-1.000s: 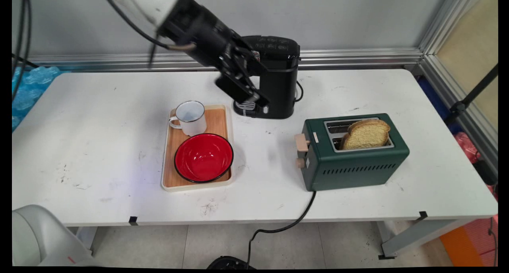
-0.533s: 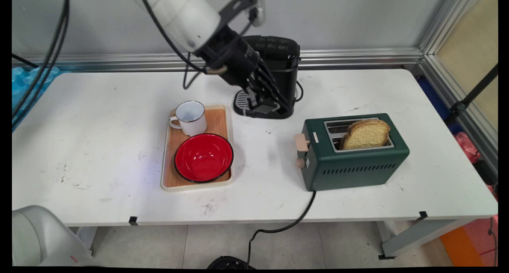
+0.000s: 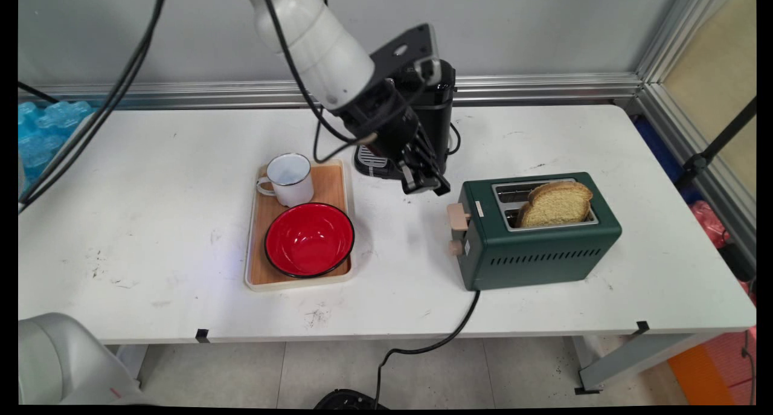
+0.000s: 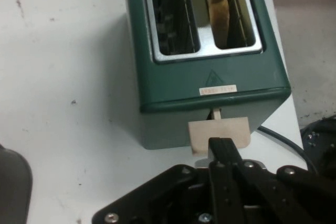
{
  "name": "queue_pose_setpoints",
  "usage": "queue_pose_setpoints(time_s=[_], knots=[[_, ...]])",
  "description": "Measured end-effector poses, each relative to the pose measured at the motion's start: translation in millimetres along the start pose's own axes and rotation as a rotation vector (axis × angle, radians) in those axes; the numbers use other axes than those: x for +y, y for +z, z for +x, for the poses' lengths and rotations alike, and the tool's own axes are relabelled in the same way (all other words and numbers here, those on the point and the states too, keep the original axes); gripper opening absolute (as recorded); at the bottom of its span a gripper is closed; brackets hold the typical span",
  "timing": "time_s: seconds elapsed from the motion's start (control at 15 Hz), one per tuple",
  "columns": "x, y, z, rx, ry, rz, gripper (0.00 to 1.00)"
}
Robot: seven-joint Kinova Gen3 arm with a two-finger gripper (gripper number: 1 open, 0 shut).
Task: Press the toaster switch
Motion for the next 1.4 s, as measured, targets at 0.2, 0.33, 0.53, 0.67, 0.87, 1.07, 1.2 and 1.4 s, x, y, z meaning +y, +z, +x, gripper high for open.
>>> queue_pose_setpoints(time_s=[0.2,0.33,0.53,0.67,0.87,1.07,1.2,1.4], knots=[[-1,17,4,-0.019,-0.005,-0.009,0.00],[-1,26,7,-0.027,-0.007,-0.014,0.00],[-1,36,9,-0.036,-0.009,-0.019,0.00],[-1,44,11,-0.043,-0.010,-0.020,0.00],[-3,57,13,-0.056,-0.012,-0.022,0.00],[-5,67,11,-0.072,-0.015,-0.022,0.00],[-5,72,9,-0.082,-0.017,-0.023,0.00],[-6,80,6,-0.095,-0.022,-0.024,0.00]])
